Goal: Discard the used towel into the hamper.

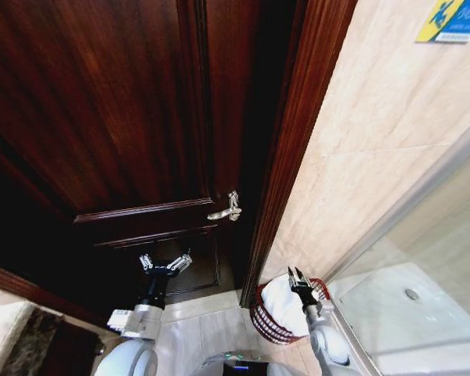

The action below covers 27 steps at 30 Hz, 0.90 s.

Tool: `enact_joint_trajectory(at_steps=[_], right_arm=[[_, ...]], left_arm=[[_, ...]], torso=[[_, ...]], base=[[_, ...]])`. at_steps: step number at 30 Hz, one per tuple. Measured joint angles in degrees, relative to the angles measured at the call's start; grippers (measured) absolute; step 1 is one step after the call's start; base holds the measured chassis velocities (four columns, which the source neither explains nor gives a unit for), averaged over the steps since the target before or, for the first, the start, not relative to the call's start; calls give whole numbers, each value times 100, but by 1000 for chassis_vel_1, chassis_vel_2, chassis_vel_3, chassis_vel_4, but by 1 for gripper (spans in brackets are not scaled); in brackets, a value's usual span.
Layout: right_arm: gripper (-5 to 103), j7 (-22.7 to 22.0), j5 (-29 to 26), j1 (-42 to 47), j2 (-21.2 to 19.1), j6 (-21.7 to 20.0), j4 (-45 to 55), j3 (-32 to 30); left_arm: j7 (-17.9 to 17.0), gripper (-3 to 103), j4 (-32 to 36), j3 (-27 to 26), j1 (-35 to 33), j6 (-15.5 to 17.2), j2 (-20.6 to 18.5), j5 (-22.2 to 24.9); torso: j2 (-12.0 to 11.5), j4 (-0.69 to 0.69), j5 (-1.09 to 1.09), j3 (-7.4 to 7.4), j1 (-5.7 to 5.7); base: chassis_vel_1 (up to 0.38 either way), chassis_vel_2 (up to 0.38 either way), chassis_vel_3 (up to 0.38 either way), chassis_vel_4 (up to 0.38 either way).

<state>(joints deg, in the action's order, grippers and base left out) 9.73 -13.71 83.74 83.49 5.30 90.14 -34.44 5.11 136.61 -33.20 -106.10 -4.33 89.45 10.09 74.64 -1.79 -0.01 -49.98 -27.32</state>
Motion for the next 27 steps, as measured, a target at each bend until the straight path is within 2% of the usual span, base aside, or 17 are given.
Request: enact_joint_trajectory(at_steps=[10, 13, 18, 20, 21, 23, 24, 26, 27], right_arm=[[32, -22, 273, -78, 200, 228, -112, -47], [32, -110, 493, -144, 265, 535, -316, -97], [32, -200, 686, -183, 376, 660, -382, -98], [32, -221, 801, -216, 425, 842, -480, -97], [32, -249, 853, -266, 454, 1159, -619, -100], [32, -307, 1021, -443, 550, 2197, -1037, -219], [32, -307, 1021, -443, 550, 2197, -1037, -219], [32, -440, 1182, -501, 601, 2861, -1172, -356], [32, -509, 1197, -476, 601, 2917, -1141, -370]], left_arm=[[0, 100, 0, 0, 0, 0, 0, 0], [0, 100, 0, 0, 0, 0, 1, 0], [0, 100, 0, 0, -2, 0, 0, 0], [0, 100, 0, 0, -2, 0, 0, 0], [0, 100, 0, 0, -1, 0, 0, 0], [0, 100, 0, 0, 0, 0, -1, 0], [0, 100, 0, 0, 0, 0, -1, 0], [0, 100, 0, 0, 0, 0, 0, 0], [0, 100, 0, 0, 0, 0, 0, 0]], torso=[[0, -1, 0, 0, -1], [2, -1, 1, 0, 1], [6, -1, 0, 2, 7], [5, -1, -1, 2, 6], [5, -1, 0, 1, 4], [3, -1, 1, -1, -2], [3, -1, 1, -1, -2], [2, -3, 1, -1, -3], [2, -3, 0, -1, -3]], base=[[37, -33, -25, 39], [108, -127, -97, 122], [93, -78, -98, 94], [36, -12, -13, 35], [0, 0, 0, 0], [0, 0, 0, 0], [0, 0, 0, 0], [-42, 54, 51, -34], [0, 0, 0, 0]])
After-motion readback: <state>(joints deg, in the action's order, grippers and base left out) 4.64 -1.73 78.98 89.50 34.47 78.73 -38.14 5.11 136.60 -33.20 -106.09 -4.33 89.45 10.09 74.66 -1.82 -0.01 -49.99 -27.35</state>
